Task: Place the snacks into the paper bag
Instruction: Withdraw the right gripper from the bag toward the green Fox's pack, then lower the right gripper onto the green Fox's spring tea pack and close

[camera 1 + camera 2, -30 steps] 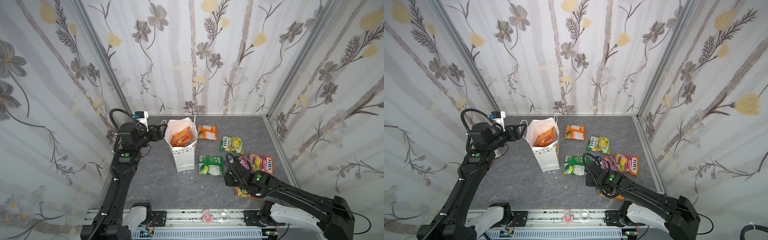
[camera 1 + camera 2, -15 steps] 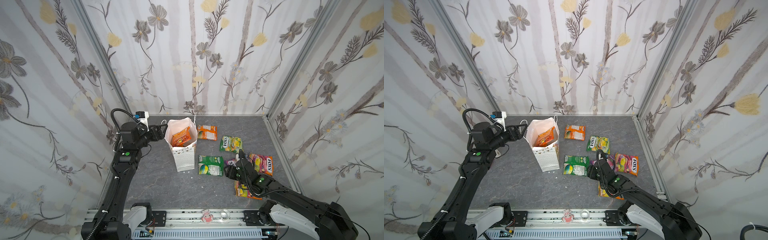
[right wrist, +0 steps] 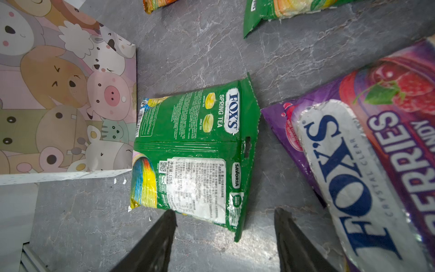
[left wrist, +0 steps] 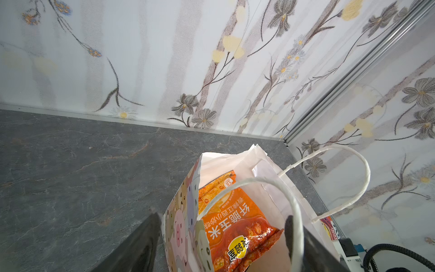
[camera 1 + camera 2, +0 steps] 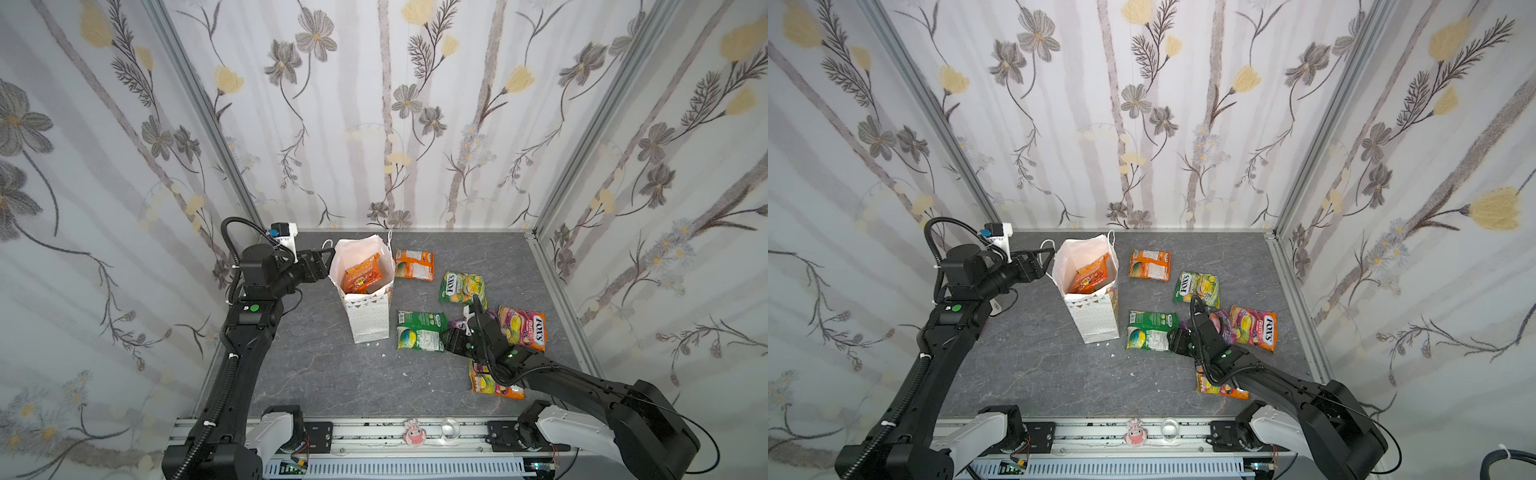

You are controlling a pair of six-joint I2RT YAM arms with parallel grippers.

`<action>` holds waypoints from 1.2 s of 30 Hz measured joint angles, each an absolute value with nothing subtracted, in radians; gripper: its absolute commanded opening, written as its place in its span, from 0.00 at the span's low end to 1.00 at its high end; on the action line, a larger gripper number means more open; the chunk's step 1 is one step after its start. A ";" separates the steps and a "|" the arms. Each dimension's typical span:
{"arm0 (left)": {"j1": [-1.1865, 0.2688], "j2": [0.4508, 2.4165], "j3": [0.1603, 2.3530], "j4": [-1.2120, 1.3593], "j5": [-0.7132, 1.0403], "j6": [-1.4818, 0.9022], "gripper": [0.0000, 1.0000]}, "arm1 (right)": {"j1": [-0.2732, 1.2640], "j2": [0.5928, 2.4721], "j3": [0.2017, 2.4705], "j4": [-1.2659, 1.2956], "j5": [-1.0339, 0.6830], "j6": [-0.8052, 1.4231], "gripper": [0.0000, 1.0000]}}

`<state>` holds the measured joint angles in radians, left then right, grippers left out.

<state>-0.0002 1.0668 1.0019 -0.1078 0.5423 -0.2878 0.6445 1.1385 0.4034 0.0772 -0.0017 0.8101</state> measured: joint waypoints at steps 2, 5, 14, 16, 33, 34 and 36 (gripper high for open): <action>0.000 1.067 1.002 -0.108 0.543 -0.288 0.83 | 0.638 1.145 0.400 0.093 -0.002 0.810 0.67; 0.000 1.071 1.002 -0.108 0.546 -0.288 0.83 | 0.629 1.163 0.396 0.110 -0.002 0.810 0.67; 0.000 1.070 1.002 -0.108 0.550 -0.288 0.83 | 0.608 1.244 0.392 0.177 -0.037 0.810 0.67; 0.000 1.071 1.002 -0.108 0.551 -0.288 0.84 | 0.599 1.260 0.392 0.199 -0.045 0.811 0.66; 0.000 1.067 1.003 -0.108 0.554 -0.288 0.83 | 0.548 1.449 0.456 0.325 -0.120 0.816 0.63; 0.000 1.066 1.003 -0.108 0.554 -0.288 0.83 | 0.548 1.460 0.466 0.326 -0.125 0.814 0.62; 0.000 1.066 1.003 -0.108 0.554 -0.288 0.83 | 0.546 1.484 0.485 0.328 -0.125 0.809 0.61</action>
<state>-0.0002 1.0657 1.0031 -0.1078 0.5537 -0.2882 0.5461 1.4841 0.4847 0.3283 -0.1253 0.8093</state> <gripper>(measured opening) 0.832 0.622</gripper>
